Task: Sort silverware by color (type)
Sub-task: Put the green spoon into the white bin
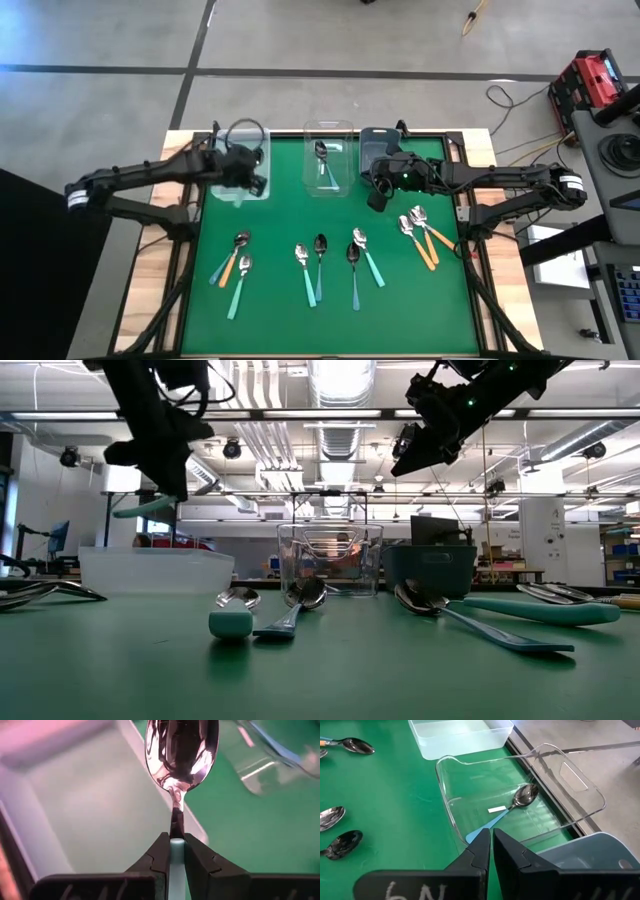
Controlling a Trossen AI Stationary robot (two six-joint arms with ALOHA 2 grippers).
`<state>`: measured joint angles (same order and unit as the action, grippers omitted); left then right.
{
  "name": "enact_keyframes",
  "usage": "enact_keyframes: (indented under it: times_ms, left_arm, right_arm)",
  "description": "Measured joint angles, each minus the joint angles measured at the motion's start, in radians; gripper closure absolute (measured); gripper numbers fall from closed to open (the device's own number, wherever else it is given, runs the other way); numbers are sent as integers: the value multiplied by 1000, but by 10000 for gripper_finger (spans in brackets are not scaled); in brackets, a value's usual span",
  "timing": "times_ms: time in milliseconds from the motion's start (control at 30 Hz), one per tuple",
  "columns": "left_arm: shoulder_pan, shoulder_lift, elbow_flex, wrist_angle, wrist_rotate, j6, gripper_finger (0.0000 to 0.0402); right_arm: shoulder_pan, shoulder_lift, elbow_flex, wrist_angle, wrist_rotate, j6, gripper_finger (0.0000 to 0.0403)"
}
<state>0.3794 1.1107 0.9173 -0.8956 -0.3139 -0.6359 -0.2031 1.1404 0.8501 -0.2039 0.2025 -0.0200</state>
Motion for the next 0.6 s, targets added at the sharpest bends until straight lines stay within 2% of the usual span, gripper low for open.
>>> enact_keyframes:
  times_ms: [233,400,600]
  left_arm:
    - [191,5,0,71,8,221,384]
    - [262,35,1,117,10,288,384]
    - [344,119,1,117,10,295,384]
  right_arm:
    - [0,0,0,0,0,0,390]
    - [0,0,0,0,0,0,390]
    - [0,0,0,0,1,0,390]
